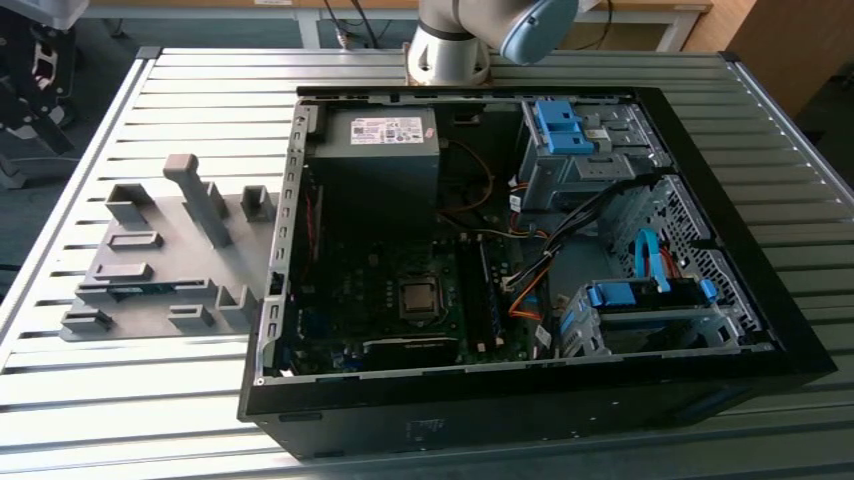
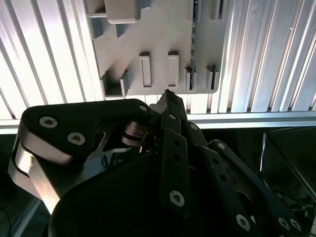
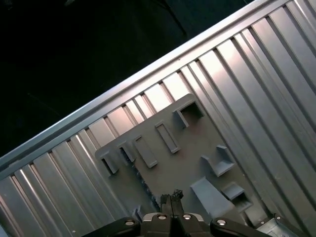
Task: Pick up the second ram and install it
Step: 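Pick up the second ram and move it above second insertion slot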
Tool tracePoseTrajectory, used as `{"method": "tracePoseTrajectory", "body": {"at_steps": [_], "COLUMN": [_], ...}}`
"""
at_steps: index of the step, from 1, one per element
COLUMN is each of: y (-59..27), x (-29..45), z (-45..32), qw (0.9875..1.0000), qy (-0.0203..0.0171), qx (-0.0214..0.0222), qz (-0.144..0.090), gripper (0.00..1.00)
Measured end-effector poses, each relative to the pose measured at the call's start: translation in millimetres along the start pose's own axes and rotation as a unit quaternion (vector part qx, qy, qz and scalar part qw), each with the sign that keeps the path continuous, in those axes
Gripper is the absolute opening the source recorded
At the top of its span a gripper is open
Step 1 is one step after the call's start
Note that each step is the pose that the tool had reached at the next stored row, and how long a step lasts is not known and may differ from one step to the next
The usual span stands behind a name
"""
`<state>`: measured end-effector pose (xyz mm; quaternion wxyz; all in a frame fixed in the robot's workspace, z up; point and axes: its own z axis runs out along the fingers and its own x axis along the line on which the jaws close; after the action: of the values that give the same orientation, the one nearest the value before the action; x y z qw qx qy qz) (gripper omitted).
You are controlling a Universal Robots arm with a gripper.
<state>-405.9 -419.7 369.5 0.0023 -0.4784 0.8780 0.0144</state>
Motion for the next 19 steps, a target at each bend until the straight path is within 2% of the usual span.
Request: {"method": "tracePoseTrajectory", "body": {"at_steps": [6,10,15,19], "y": [0.0,0.0,0.0,0.0], "x": [0.1,0.2,0.2,0.2], "z": [0.6,1.5,2.8,4.0], "qw": [0.9990,0.9969,0.9924,0.9872], "qy": [0.0010,0.0018,0.0028,0.0037], "qx": [-0.0008,-0.0014,-0.0022,-0.0029], "qz": [-0.044,-0.079,-0.123,-0.160], "gripper": [0.11,0.11,0.11,0.11]}}
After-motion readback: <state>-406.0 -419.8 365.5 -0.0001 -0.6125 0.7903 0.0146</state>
